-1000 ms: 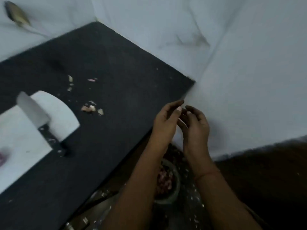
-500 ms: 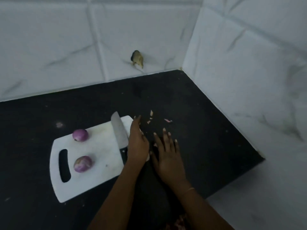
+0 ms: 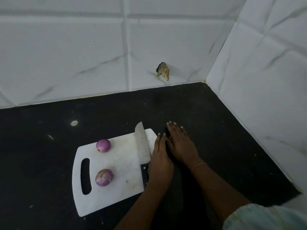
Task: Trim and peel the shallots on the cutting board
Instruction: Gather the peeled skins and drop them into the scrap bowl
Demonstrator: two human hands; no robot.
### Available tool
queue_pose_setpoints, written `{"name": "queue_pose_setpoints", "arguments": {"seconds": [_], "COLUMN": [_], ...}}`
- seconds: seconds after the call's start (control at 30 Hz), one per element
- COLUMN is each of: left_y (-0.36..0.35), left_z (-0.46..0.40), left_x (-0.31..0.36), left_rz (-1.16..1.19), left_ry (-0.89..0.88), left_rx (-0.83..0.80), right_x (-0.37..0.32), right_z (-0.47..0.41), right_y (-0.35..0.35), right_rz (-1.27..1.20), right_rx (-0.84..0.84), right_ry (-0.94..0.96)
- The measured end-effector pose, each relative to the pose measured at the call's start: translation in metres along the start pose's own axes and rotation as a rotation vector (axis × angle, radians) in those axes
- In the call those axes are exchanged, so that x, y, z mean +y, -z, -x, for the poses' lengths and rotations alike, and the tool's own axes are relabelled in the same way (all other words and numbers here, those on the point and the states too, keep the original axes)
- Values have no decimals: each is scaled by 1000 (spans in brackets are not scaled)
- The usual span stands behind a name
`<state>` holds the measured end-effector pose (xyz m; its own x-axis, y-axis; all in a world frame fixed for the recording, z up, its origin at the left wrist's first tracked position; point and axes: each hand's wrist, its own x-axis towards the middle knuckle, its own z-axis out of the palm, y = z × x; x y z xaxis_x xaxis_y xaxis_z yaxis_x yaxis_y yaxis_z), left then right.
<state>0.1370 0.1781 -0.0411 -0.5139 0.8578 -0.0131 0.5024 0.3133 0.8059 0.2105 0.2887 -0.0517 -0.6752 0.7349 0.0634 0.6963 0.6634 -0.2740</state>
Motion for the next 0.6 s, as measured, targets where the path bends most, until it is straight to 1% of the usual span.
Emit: {"name": "queue_pose_setpoints", "arguments": {"seconds": [0.03, 0.1, 0.17, 0.23, 0.27, 0.3, 0.33, 0.37, 0.4, 0.43, 0.47, 0.53, 0.6], "left_y": [-3, -4, -2, -1, -1, -1, -1, -1, -2, -1, -1, -1, -2], "left_z": [-2, -1, 0, 1, 2, 1, 0, 0, -1, 0, 1, 1, 1], "left_x": [-1, -2, 1, 1, 2, 1, 0, 1, 0, 0, 1, 2, 1], "left_rz": [-4, -15, 23, 59, 37, 19, 8, 2, 3, 8, 26, 45, -32], "left_ry": [4, 2, -12, -18, -3, 24, 50, 65, 65, 56, 43, 24, -12], "left_rx": [15, 13, -7, 14, 22, 32, 37, 37, 37, 32, 27, 18, 29], "right_x": [0, 0, -2, -6, -6, -6, -6, -6, -7, -9, -11, -15, -19], "right_z": [1, 7, 21, 38, 46, 53, 59, 66, 71, 75, 77, 73, 59], "right_y": [1, 4, 7, 10, 12, 13, 13, 16, 15, 12, 10, 2, 1], "right_rz": [-12, -127, -328, -585, -691, -746, -740, -698, -629, -533, -413, -201, -120], "right_rx": [-19, -31, 4, 151, 265, 380, 461, 487, 458, 388, 303, 145, 57], "right_ry": [70, 141, 115, -40, -146, -250, -349, -424, -450, -425, -357, -172, -45]}}
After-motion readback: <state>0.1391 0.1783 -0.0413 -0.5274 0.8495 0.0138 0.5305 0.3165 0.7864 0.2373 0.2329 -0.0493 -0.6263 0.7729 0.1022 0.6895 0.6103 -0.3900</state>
